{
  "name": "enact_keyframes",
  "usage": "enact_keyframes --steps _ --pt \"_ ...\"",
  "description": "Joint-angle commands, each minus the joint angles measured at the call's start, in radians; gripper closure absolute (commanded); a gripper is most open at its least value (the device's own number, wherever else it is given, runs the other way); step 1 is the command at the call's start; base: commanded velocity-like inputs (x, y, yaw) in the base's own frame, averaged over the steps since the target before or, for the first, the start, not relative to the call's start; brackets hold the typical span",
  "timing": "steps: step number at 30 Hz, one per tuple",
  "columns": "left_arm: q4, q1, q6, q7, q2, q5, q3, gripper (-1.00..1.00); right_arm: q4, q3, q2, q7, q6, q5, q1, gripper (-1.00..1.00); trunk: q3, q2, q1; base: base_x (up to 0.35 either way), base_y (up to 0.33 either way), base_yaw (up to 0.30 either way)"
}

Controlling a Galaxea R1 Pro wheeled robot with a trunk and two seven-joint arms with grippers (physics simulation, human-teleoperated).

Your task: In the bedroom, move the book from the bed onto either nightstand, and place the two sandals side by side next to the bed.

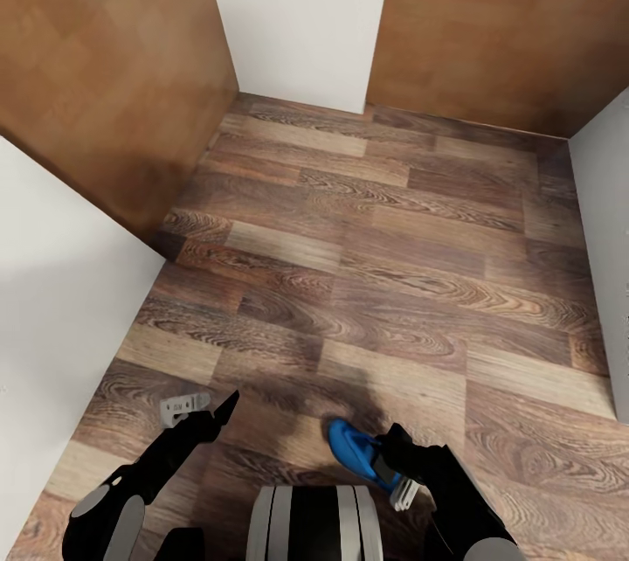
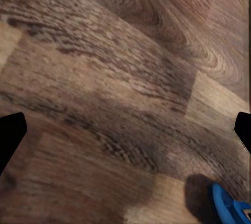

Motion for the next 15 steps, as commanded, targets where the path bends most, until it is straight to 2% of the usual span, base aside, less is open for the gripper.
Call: enact_keyframes --steps 1,7,15 --pt "-0.001 0.0 0.01 -0.004 -0.001 0.01 0.003 -1.0 -0.001 -0.003 0.001 0.001 -0.012 -0.012 0.0 1.0 0.003 0.0 -0.001 0.0 0.0 0.0" --pt "-0.001 0.0 0.01 -0.005 -0.001 0.01 0.003 -1.0 -0.001 -0.003 0.001 0.001 -0.012 -0.012 0.0 1.0 0.007 0.0 -0.001 0.0 0.0 0.0" --pt "-0.001 0.0 0.01 -0.004 -0.001 0.01 0.003 -1.0 -0.001 -0.003 0.001 0.001 -0.012 -0.012 0.0 1.0 0.038 0.002 -0.005 0.0 0.0 0.0"
